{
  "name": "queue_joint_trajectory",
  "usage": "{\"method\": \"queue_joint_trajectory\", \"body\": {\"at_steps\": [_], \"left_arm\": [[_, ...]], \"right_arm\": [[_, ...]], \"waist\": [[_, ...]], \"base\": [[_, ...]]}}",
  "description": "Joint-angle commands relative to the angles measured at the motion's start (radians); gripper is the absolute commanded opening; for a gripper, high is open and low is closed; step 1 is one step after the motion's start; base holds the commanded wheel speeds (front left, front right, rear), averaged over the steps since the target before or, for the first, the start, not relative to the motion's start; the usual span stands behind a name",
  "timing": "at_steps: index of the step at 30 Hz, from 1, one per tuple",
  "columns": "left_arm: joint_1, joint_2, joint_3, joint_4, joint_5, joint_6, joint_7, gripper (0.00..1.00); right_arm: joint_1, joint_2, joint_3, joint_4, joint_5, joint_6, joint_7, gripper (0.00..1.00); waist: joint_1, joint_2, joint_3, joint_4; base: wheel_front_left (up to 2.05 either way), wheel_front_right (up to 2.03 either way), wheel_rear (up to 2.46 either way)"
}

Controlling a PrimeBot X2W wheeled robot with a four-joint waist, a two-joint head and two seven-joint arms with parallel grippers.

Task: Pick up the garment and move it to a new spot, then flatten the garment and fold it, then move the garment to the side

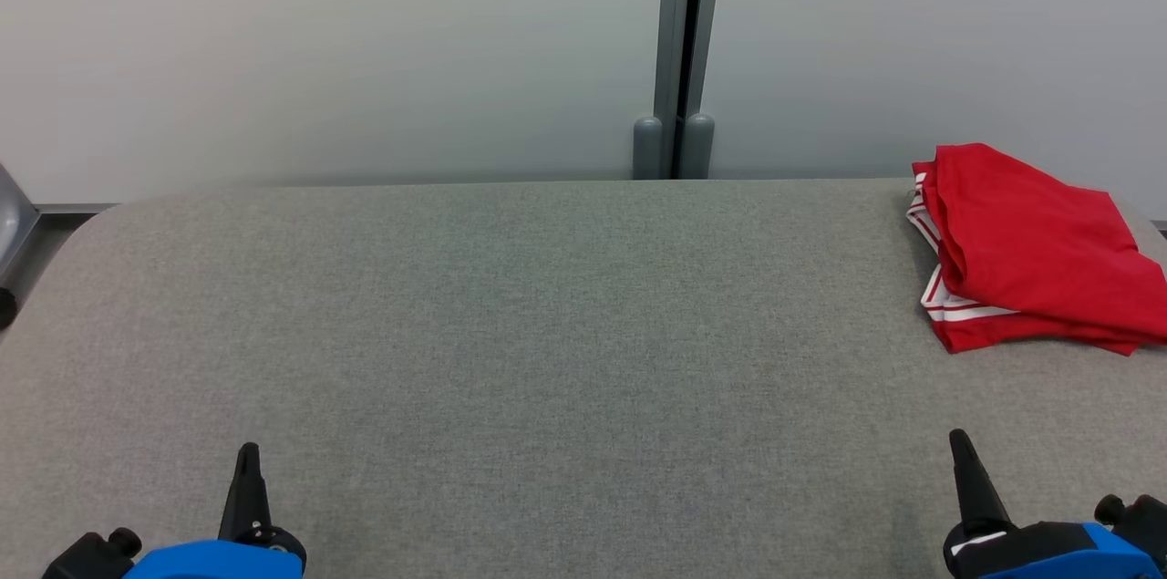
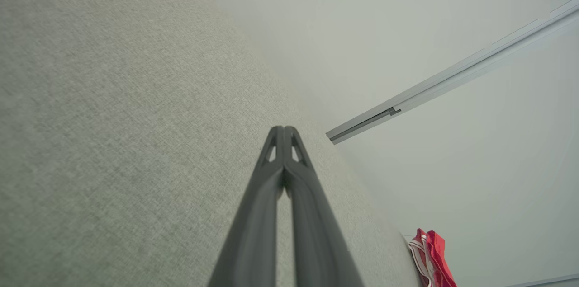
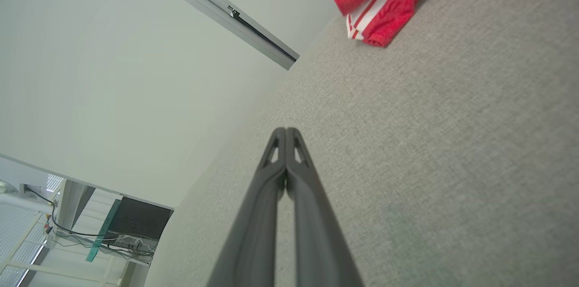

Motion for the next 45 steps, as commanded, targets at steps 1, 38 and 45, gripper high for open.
{"method": "queue_joint_trajectory", "body": {"at_steps": [1,38,45], "left_arm": [[-0.036,0.001,0.007,-0.017,-0.027,-0.005,0.008,0.0],[-0.091,0.0,0.012,-0.052,-0.395,-0.009,0.101,0.0],[-0.098,-0.001,0.014,-0.058,-0.454,-0.01,0.116,0.0]], "right_arm": [[-0.028,-0.007,-0.004,-0.016,0.029,0.0,0.01,0.0],[-0.069,-0.011,-0.019,-0.065,0.395,0.001,0.101,0.0],[-0.074,-0.011,-0.021,-0.073,0.454,0.001,0.116,0.0]], "waist": [[-0.0001,-0.0001,0.0,0.0],[-0.0001,-0.0001,0.014,-0.013],[-0.0001,-0.0001,0.016,-0.015]], "base": [[0.0,0.0,0.0],[0.0,0.0,0.0],[0.0,0.0,0.0]]}}
